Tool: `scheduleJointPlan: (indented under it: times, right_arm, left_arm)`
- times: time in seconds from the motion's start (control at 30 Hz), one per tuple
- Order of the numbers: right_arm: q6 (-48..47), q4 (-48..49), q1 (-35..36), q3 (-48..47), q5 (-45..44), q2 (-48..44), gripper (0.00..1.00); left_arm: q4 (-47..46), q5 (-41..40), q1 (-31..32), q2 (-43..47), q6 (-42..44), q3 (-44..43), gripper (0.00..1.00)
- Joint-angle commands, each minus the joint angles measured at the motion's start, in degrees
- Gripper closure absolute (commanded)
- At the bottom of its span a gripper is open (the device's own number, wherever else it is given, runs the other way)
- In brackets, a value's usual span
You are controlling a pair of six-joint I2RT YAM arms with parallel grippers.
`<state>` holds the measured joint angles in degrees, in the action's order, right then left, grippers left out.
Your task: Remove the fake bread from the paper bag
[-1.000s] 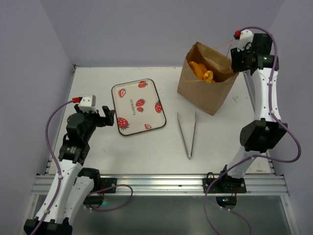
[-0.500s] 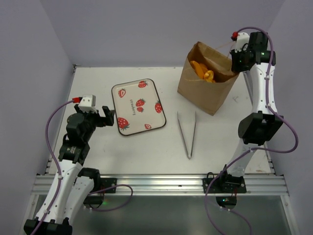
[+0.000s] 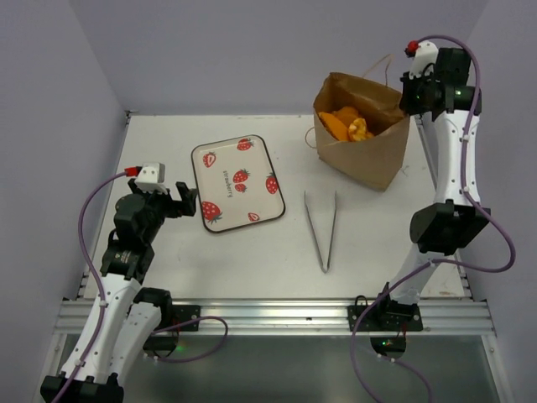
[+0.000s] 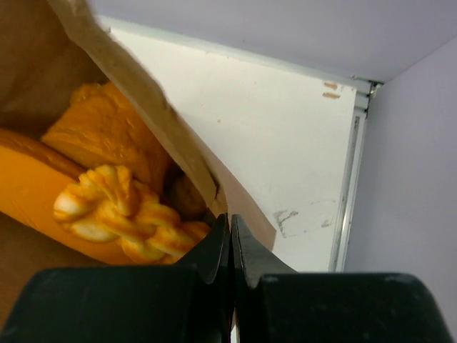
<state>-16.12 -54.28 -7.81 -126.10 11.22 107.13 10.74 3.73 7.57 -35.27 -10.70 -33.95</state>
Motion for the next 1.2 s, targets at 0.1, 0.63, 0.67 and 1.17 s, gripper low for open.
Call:
scheduleJointPlan:
  times: [0.1,0.63,0.67,1.17]
  right_arm:
    - [1.53,12.09,-0.27,-7.93,-5.24,-2.46,1.00]
    - [-11.83,28.18,-0.10,42.94,2.22,-31.62,1.00]
    - [-12.18,28.18,-0.18,45.13,2.31,-33.29,1.00]
    - [2.66,33.62,-0.10,59.74,0.99,-39.63,1.00]
  left_arm:
    - [-2.39,0.75,0.34,-0.07,1.47,0.03,0.00]
    - [-7.05,15.15,0.78,-2.96,-1.51,1.43,0.00]
    - [-7.40,19.52,1.04,-3.75,-2.47,1.44,0.00]
    - [-7.58,-9.41,47.50,-24.48,-34.27,-5.85,0.01]
